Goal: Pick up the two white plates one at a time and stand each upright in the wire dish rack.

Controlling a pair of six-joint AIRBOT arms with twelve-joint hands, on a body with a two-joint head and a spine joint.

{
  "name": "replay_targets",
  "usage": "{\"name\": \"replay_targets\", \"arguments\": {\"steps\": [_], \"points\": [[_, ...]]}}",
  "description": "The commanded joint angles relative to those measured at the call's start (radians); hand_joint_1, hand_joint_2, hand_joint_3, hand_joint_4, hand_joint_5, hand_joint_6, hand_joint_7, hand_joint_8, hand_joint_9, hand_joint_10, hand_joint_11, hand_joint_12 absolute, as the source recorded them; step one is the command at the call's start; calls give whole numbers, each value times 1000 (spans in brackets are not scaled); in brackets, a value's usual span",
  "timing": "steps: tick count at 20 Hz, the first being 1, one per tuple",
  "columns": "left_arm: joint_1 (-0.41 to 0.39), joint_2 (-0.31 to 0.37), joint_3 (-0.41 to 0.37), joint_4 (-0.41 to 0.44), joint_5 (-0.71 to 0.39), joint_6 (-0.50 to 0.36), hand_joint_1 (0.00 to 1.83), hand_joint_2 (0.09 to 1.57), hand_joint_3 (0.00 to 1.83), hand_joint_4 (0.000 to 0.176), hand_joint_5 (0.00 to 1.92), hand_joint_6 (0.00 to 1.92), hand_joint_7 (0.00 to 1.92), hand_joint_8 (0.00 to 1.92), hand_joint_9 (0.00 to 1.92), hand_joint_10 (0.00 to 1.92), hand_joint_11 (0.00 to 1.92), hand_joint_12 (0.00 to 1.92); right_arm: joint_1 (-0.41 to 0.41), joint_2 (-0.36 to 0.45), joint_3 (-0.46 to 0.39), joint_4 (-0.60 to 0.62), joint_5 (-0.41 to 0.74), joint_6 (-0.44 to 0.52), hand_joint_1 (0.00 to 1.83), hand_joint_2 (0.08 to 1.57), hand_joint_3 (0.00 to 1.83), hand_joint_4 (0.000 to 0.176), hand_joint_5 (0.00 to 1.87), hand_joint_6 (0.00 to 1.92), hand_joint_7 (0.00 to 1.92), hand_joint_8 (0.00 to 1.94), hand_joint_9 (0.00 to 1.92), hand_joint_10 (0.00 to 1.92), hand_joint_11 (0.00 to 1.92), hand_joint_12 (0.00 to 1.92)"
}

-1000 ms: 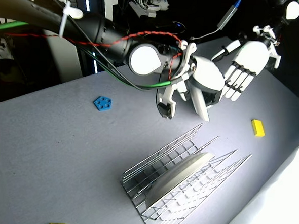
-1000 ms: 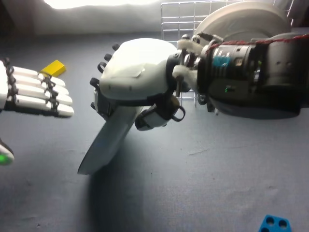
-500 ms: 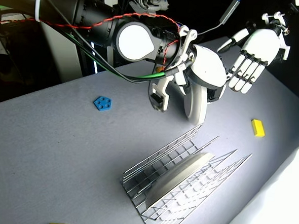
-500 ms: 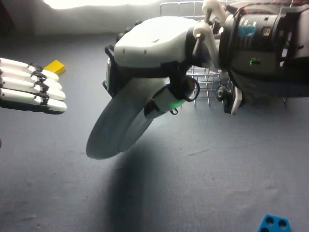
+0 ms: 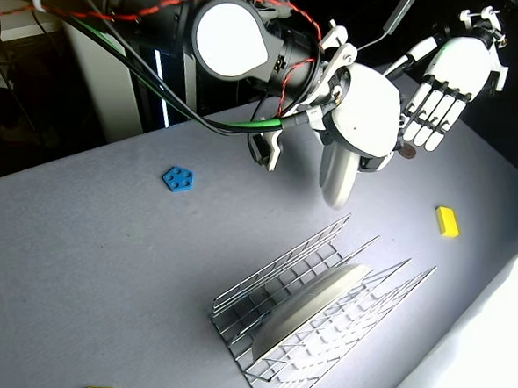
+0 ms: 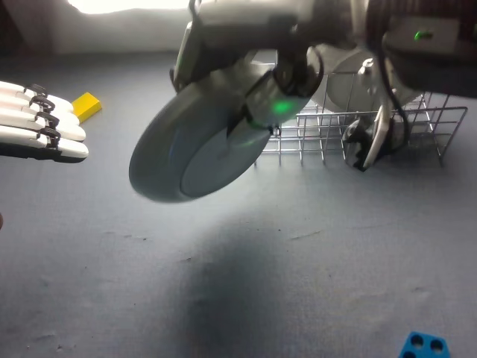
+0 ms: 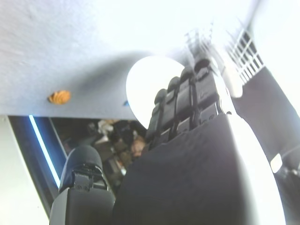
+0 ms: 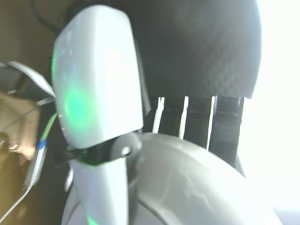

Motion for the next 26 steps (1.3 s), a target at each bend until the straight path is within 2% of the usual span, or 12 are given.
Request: {"name": "replay_targets", "arguments": {"steps": [1,4,8,13,16,18,21,22,24,25,26], "points": [[-12,15,4,-82,-31,-7,0,1172,0,0,14,6,22,7,12,5,13,5,26,6,-4,9,103,35,1494,1064,0,0,1007,944,1136,556,1010,886,863,1448],[-14,19,1,-81,-27,-12,0,1175,2,0,0,0,3,0,0,0,0,0,65,20,-4,6,69,124,1495,1056,0,0,1015,914,1161,507,1041,857,875,1436],[-40,24,5,-50,-28,-19,0,1171,0,0,25,9,26,9,10,4,0,0,101,27,-6,3,32,199,1494,1069,0,0,1012,921,1129,616,979,925,832,1475],[-40,24,12,-50,-28,-23,0,1169,0,0,25,6,27,6,10,4,1,1,119,41,-5,3,5,292,1492,1073,0,0,1007,938,1113,626,976,929,836,1478],[-41,20,25,-50,-28,-23,0,1165,0,0,22,4,28,5,14,5,2,1,117,48,-5,5,58,290,1492,1075,0,0,1013,927,1112,639,958,952,829,1487],[-40,14,38,-50,-28,-23,0,1170,0,0,12,0,17,1,4,0,1,1,120,47,-5,5,136,263,1491,1076,0,0,1018,920,1103,632,963,965,819,1497],[-40,3,57,-37,-35,-23,0,1164,0,0,24,5,30,6,17,5,6,2,121,46,-4,4,165,246,1490,1082,0,0,1005,945,1082,670,948,981,814,1504],[-40,-1,64,-32,-35,-23,0,1161,0,0,20,3,28,4,19,6,12,5,121,46,-4,4,175,238,1403,1081,0,0,1019,963,1096,680,939,1080,810,1266],[-44,-10,76,-32,-35,-23,0,1168,0,0,8,0,17,0,1,0,0,0,121,45,-4,4,218,201,1383,1079,1,0,1015,960,1089,698,959,1101,849,1142],[-50,-12,78,-32,-35,-23,0,1172,2,0,3,0,12,0,0,0,0,0,121,44,-5,5,238,184,1469,1080,3,0,1001,944,1072,697,954,1009,829,1435],[-54,-13,78,-32,-40,-23,0,1173,2,0,10,3,18,3,2,1,0,0,121,44,-5,13,253,171,1398,1084,1,0,1015,960,1075,722,935,1103,812,1270]]}}
